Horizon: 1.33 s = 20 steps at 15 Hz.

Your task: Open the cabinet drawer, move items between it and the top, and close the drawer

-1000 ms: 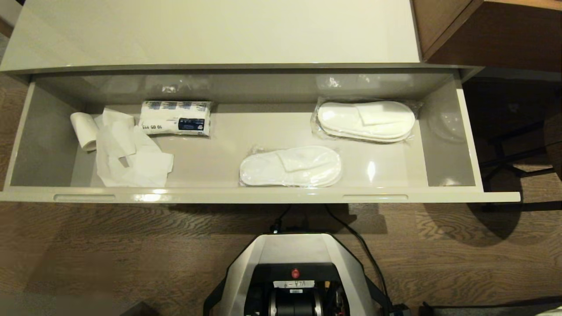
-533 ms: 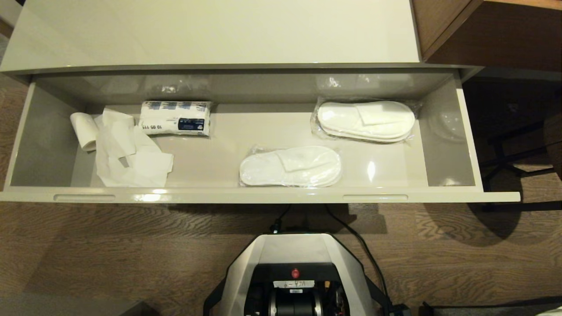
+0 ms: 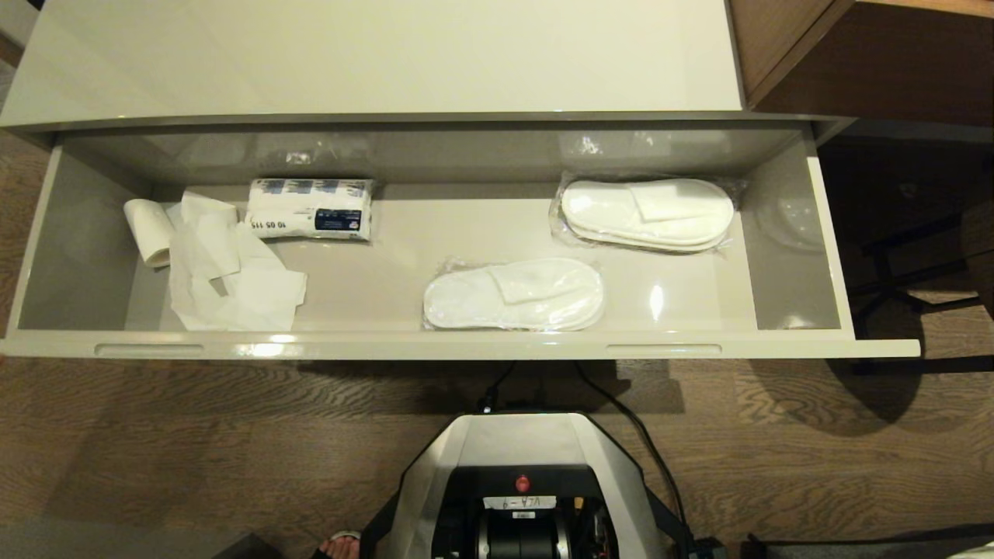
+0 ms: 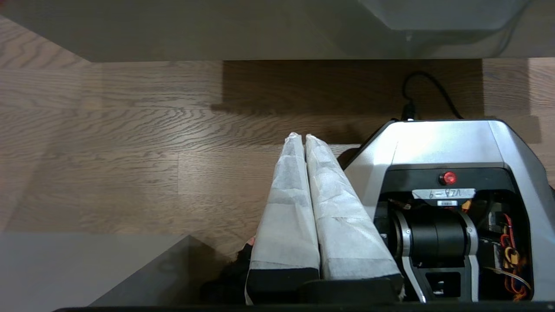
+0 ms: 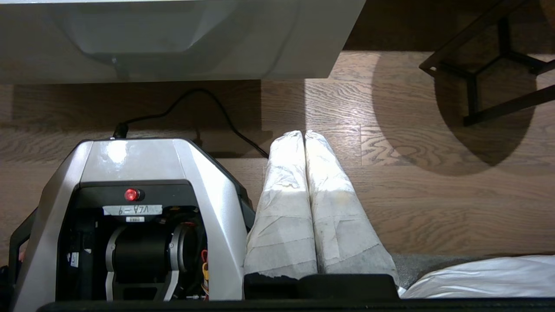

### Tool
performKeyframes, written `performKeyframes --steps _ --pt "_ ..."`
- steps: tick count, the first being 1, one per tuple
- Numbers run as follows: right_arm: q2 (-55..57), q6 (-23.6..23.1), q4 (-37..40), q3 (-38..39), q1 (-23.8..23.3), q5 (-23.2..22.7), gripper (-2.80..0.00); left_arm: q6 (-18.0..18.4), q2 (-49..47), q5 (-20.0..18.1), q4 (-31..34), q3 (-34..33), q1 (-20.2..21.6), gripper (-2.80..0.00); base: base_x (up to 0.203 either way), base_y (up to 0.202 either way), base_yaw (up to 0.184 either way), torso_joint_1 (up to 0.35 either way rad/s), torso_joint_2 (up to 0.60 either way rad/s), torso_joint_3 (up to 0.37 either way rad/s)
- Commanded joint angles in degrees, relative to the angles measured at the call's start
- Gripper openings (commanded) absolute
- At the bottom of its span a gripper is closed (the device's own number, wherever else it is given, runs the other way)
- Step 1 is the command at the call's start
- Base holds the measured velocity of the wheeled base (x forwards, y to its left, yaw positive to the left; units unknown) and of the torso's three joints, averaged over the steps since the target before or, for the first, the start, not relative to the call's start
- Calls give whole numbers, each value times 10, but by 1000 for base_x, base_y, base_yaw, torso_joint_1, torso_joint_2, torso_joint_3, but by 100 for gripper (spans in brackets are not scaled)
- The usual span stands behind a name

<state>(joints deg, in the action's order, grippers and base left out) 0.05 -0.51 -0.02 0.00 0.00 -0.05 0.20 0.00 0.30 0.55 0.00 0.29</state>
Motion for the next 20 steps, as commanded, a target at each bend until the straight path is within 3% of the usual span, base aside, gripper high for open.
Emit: performKeyframes --steps 1,20 --pt "0 0 0 1 1 0 -280 0 0 0 0 0 0 -280 0 0 0 0 0 0" --pt "0 0 0 1 0 0 -280 0 0 0 0 0 0 -280 0 0 0 0 0 0"
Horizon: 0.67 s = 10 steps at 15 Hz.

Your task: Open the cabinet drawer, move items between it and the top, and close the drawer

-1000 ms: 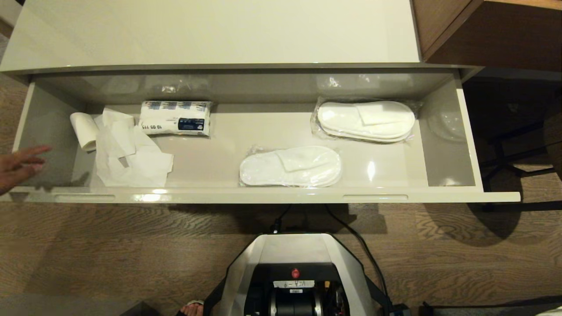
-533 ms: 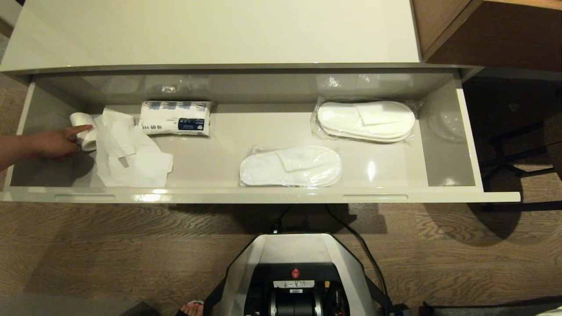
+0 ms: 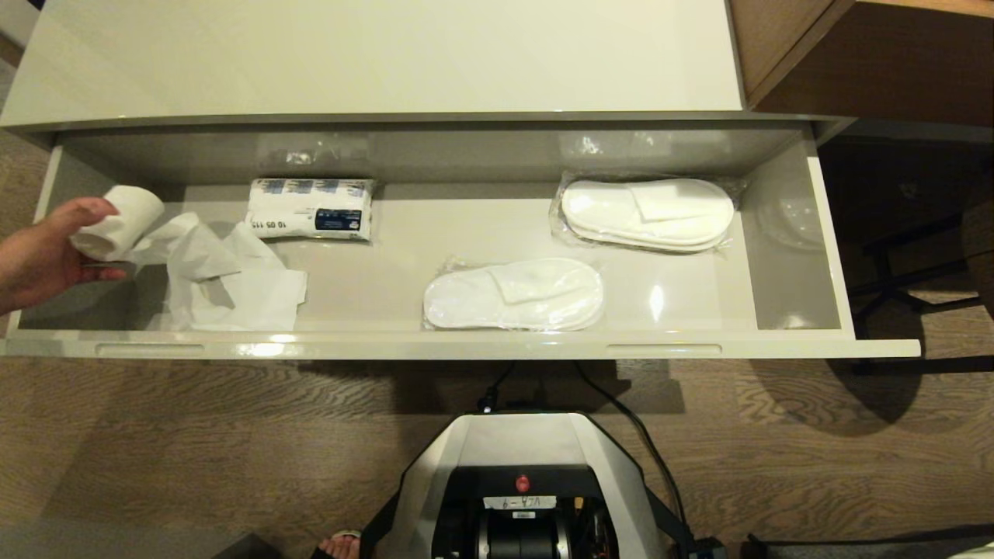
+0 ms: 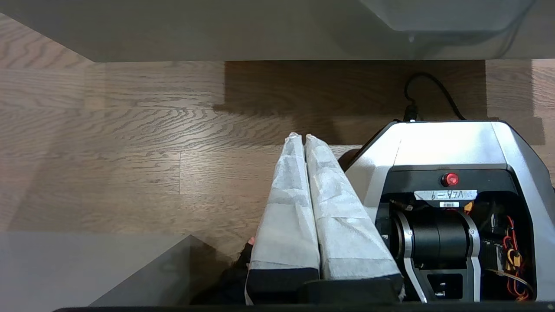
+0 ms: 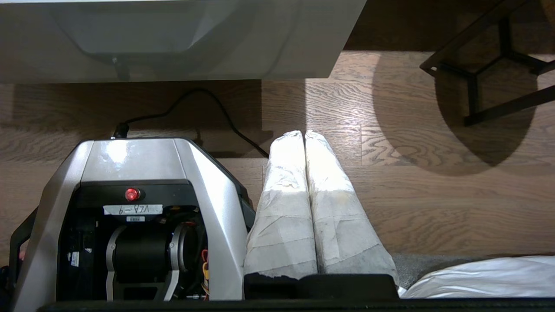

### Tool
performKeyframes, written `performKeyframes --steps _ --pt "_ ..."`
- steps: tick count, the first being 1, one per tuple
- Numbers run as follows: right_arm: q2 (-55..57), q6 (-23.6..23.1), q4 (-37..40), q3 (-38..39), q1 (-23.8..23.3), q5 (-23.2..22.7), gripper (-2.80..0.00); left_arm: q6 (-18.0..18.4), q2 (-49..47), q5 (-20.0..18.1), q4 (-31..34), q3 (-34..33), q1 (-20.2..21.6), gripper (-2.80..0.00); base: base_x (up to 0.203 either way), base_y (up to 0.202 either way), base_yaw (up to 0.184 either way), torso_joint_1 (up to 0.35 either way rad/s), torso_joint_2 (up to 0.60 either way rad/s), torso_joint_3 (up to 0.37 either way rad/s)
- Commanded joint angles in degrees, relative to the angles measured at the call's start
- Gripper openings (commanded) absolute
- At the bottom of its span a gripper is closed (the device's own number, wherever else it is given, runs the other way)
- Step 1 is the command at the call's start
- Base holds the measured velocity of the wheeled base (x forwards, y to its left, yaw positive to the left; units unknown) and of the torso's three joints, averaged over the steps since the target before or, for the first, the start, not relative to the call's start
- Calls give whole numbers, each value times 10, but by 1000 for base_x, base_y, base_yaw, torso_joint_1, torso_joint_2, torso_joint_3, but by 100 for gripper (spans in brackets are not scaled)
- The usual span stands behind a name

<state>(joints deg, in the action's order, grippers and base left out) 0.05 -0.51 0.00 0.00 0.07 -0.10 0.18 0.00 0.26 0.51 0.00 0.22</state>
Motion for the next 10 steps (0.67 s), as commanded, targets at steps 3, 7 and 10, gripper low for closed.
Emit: performKeyframes --steps 3,7,10 --pt "0 0 0 1 -1 0 -280 0 0 1 0 0 0 -280 0 0 0 0 0 0" --pt "0 0 0 1 0 0 -280 0 0 1 0 0 0 -280 0 0 0 0 0 0" --pt "0 0 0 1 -1 0 -280 0 -1 1 0 0 0 -280 0 0 0 0 0 0"
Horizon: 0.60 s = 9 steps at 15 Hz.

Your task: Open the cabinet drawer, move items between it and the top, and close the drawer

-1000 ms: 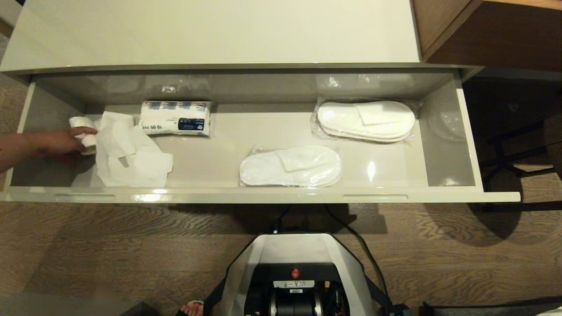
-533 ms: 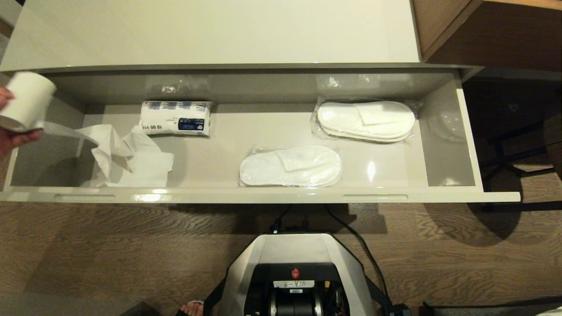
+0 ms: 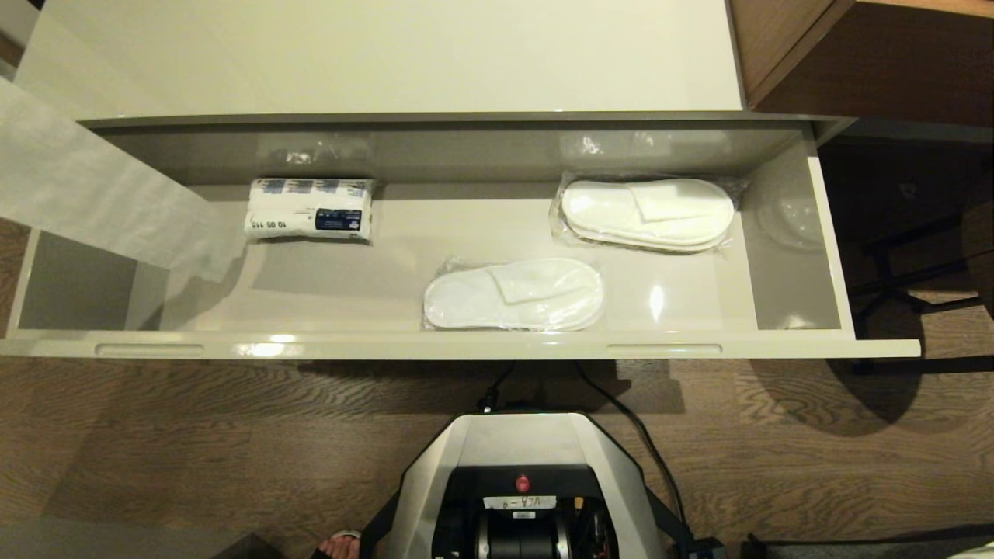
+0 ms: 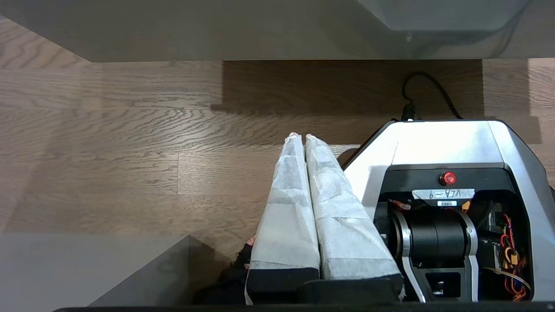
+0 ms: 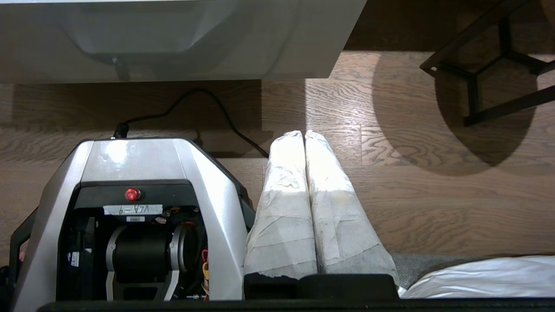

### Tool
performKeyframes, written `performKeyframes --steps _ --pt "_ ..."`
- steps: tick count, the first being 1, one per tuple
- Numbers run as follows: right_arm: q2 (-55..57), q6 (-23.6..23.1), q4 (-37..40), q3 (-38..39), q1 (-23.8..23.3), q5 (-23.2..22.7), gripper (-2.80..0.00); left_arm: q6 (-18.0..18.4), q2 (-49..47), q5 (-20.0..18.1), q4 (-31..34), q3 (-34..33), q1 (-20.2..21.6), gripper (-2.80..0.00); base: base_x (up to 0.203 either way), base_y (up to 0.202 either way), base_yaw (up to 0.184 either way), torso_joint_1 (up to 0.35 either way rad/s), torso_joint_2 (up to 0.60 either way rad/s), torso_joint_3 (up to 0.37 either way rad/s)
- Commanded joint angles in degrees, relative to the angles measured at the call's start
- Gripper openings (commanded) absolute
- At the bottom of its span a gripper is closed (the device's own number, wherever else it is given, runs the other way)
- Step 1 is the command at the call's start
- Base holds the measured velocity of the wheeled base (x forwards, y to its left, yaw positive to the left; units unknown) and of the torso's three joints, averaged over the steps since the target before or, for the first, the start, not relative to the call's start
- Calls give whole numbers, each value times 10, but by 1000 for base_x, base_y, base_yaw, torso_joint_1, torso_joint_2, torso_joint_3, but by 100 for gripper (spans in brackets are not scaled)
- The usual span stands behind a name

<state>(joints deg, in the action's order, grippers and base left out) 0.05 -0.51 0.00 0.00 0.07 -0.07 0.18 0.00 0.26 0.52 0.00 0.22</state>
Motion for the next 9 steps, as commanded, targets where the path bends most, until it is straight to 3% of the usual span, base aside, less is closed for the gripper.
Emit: performKeyframes --steps 1,9 --pt "0 0 0 1 -1 0 -280 0 0 0 0 0 0 -280 0 0 0 0 0 0" --pt "0 0 0 1 -1 0 -280 0 -1 1 0 0 0 -280 0 0 0 0 0 0"
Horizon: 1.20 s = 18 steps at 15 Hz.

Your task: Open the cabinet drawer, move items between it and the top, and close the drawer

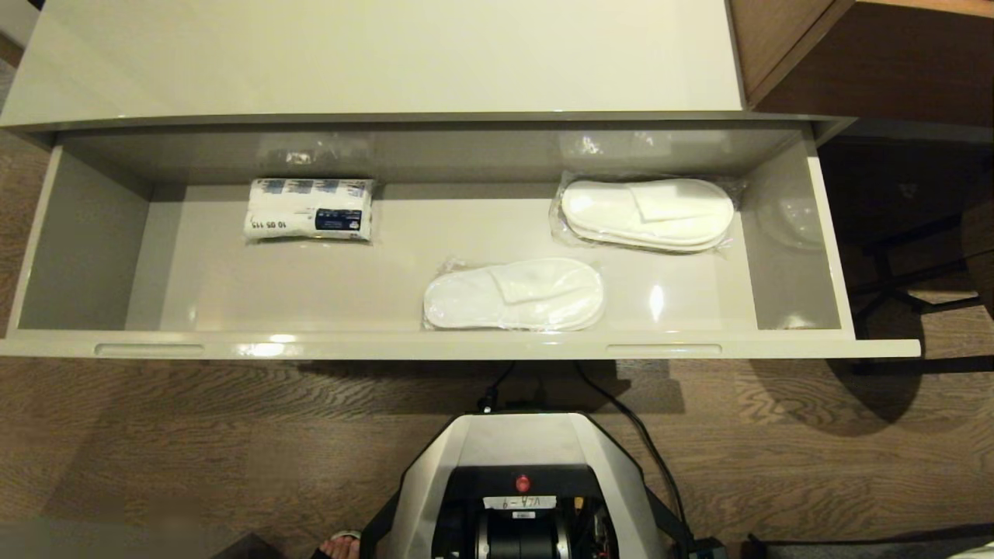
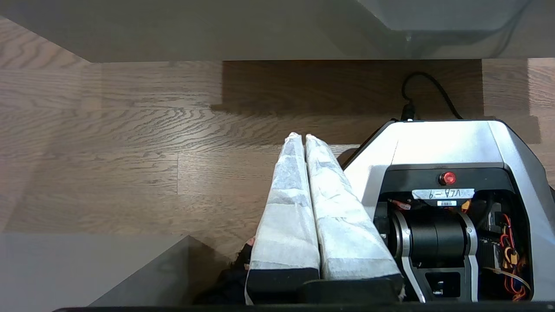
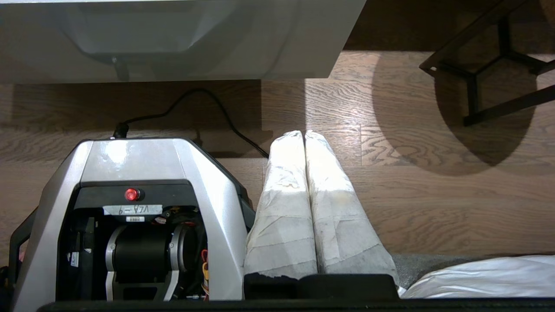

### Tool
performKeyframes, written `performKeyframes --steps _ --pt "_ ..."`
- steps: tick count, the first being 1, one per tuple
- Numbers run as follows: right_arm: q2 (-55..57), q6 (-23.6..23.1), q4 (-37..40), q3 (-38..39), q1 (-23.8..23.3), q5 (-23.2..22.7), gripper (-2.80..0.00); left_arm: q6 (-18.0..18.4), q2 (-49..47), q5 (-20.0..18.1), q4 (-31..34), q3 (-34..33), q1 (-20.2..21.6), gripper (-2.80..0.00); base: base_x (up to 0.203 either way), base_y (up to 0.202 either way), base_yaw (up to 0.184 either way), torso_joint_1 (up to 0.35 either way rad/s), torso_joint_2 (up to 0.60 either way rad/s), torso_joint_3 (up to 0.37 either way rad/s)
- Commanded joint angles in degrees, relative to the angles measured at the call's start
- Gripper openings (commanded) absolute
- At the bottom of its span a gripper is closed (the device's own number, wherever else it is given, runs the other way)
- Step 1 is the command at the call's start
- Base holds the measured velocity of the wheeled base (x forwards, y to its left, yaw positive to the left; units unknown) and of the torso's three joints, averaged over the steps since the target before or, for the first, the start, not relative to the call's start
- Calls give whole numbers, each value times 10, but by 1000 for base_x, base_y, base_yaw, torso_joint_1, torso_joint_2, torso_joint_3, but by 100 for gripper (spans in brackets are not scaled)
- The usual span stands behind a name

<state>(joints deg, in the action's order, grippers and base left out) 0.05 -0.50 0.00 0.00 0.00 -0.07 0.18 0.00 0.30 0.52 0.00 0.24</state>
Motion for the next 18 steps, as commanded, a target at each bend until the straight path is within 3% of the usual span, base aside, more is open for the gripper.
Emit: performKeyframes --steps 1,18 --pt "0 0 0 1 1 0 -280 0 -1 0 0 0 0 -280 0 0 0 0 0 0" --pt "0 0 0 1 0 0 -280 -1 -1 0 0 0 0 -280 0 0 0 0 0 0"
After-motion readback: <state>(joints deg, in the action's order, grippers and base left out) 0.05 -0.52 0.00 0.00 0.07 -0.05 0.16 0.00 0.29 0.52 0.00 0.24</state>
